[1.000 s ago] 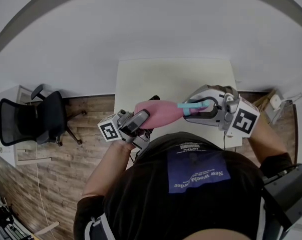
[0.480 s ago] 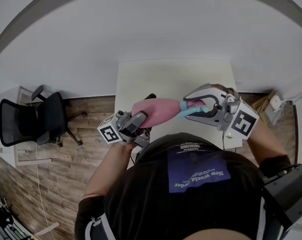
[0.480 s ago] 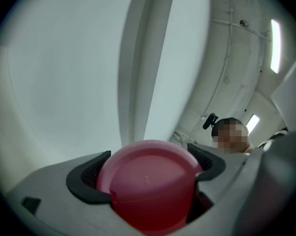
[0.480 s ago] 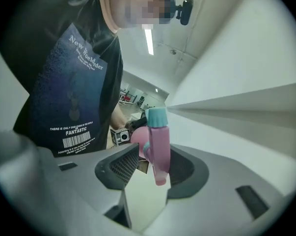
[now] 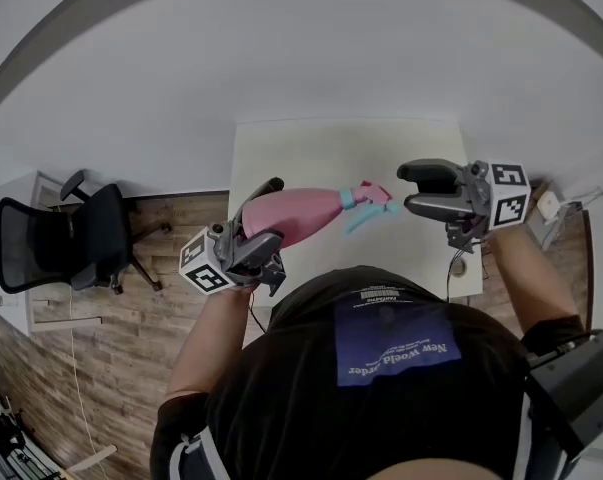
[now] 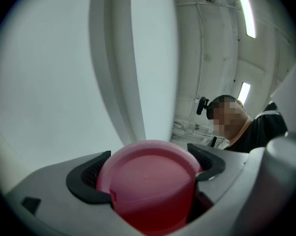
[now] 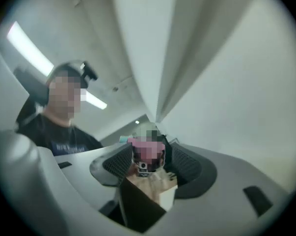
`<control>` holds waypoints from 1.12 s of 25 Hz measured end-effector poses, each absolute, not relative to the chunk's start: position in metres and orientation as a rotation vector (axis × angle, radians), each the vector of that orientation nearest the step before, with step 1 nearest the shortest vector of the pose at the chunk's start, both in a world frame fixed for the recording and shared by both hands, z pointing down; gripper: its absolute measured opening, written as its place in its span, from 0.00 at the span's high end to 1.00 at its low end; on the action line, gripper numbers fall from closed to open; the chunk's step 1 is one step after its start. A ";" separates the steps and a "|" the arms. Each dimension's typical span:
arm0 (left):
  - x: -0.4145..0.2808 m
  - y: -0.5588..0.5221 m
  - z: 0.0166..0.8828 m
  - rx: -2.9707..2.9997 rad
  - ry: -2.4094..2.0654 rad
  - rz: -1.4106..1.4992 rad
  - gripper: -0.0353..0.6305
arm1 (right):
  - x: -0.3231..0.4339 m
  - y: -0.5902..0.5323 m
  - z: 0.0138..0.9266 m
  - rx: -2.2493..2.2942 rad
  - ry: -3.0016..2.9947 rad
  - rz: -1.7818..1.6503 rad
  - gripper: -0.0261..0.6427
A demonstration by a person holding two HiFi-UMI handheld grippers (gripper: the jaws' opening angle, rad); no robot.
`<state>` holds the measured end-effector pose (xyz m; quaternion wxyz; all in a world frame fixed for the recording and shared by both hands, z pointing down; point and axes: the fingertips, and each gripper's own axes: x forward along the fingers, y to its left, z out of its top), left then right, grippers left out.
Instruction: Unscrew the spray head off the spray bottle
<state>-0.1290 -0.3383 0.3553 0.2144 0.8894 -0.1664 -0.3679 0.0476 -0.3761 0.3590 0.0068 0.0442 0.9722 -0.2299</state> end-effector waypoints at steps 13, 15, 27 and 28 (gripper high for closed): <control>-0.094 -0.314 0.355 2.800 -0.410 -0.779 0.21 | -0.002 -0.342 0.391 0.591 2.506 -1.894 0.60; -0.093 -0.313 0.354 2.823 -0.417 -0.762 0.21 | -0.007 -0.337 0.394 0.622 2.513 -1.927 0.60; -0.088 -0.313 0.353 2.860 -0.421 -0.689 0.21 | -0.018 -0.334 0.396 0.587 2.742 -1.830 0.76; -0.088 -0.314 0.354 2.854 -0.425 -0.688 0.21 | -0.018 -0.334 0.396 0.577 2.769 -1.805 0.76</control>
